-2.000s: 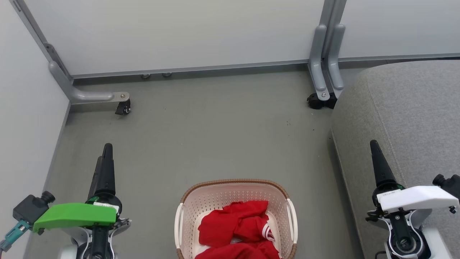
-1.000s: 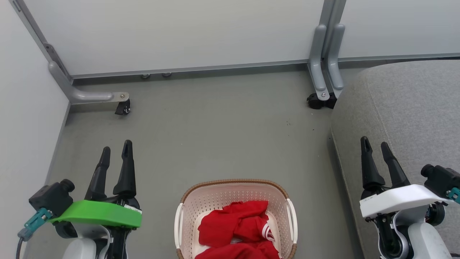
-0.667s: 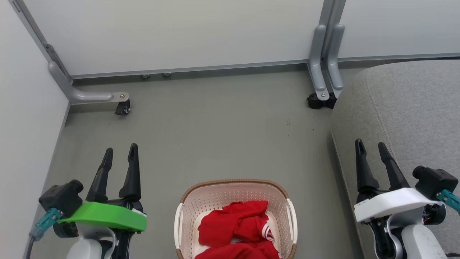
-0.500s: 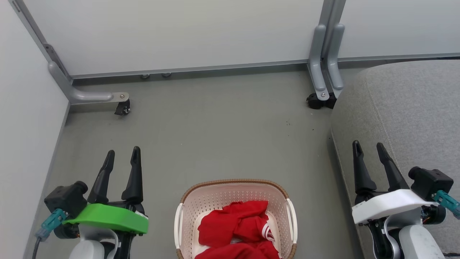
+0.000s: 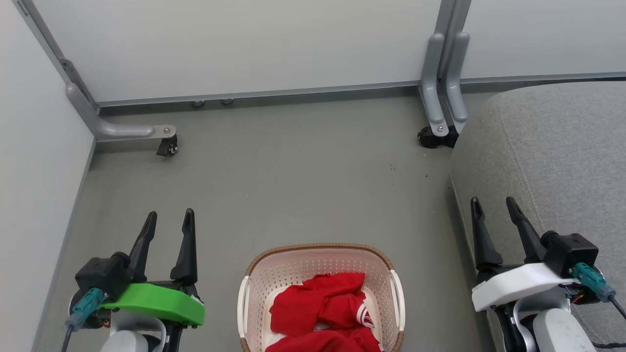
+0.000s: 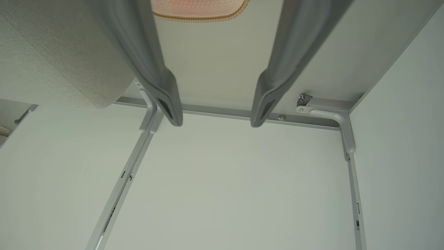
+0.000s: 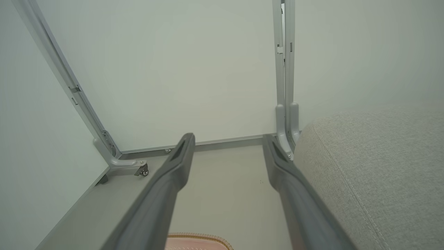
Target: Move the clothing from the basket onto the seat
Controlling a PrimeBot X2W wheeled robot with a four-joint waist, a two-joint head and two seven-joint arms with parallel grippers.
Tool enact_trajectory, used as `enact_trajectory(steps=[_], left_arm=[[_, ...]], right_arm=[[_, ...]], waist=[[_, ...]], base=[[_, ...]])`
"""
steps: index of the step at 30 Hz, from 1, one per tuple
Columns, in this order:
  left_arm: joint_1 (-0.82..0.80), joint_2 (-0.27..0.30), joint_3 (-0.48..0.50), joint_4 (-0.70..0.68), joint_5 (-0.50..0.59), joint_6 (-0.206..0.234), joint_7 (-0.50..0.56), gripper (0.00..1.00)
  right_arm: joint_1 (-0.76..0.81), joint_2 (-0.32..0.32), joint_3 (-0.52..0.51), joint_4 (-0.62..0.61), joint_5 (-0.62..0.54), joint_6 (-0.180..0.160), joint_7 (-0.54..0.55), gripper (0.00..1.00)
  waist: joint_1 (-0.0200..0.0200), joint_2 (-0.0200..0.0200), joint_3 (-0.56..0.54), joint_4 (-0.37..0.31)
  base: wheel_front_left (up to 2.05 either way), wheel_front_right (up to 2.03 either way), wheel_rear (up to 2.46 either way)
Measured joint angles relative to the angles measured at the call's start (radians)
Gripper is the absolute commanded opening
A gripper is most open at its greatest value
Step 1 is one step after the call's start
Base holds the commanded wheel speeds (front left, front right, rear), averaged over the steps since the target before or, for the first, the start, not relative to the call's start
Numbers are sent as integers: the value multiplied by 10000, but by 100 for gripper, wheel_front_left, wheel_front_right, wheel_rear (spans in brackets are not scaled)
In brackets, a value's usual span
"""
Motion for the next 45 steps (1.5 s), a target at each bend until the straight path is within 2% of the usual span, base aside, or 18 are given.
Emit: enact_trajectory(steps=[34, 45], left_arm=[[8, -107, 167, 825, 1975, -15, -621, 100], [7, -201, 290, 905, 2161, -15, -665, 100]], right_arm=[[99, 61, 69, 255, -1569, 2, -148, 100], [103, 63, 84, 251, -1467, 2, -159, 100]], waist=[[-1, 0, 2, 33], [-1, 0, 16, 51]], base=[[0, 0, 0], [0, 0, 0]])
